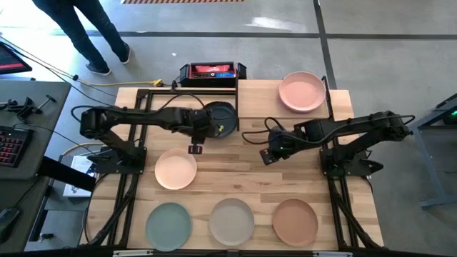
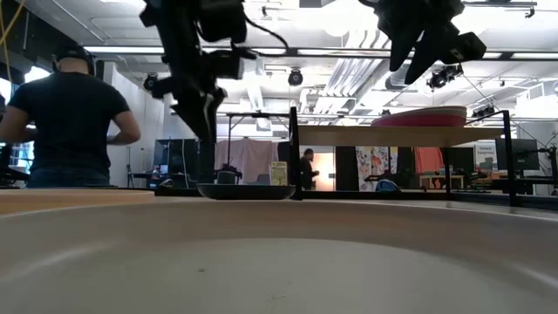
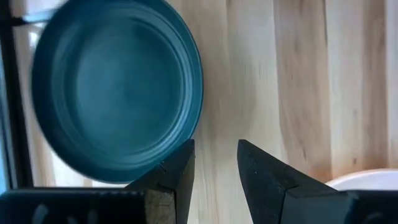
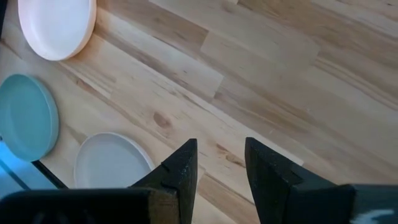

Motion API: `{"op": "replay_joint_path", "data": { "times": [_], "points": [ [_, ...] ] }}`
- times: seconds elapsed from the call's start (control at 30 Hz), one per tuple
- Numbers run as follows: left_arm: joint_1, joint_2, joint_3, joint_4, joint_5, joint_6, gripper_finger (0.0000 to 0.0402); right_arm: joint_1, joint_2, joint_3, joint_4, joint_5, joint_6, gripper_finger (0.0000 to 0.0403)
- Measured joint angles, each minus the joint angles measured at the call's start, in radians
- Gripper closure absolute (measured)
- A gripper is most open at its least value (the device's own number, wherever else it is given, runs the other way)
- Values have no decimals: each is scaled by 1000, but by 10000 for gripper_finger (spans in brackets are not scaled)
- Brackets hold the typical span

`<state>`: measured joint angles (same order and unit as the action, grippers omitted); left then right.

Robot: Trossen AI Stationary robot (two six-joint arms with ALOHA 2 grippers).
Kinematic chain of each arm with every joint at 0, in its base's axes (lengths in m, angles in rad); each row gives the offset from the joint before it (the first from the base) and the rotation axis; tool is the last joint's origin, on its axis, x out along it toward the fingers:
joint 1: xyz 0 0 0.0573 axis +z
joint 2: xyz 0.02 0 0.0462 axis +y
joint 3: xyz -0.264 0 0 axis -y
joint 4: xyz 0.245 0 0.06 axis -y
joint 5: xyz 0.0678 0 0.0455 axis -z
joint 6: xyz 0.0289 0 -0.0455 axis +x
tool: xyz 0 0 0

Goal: Place and stack plates onto a shelf
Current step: Stack the black plate on top of the light pink plate on the shelf

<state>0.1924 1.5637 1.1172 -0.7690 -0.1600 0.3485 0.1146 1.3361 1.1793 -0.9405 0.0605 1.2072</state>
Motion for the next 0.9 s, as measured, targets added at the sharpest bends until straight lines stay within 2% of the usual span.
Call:
{"op": "replay_joint_path", "data": {
  "times": [0.47, 0.67, 0.9],
  "points": [
    [42, 172, 0, 79, -34, 91, 291, 0, 0, 0, 0, 28, 0, 290],
    [43, 219, 0, 81, -38, 119, 291, 0, 0, 0, 0, 41, 16, 290],
    [45, 240, 0, 96, -94, 127, 291, 0, 0, 0, 0, 41, 26, 290]
  ]
}}
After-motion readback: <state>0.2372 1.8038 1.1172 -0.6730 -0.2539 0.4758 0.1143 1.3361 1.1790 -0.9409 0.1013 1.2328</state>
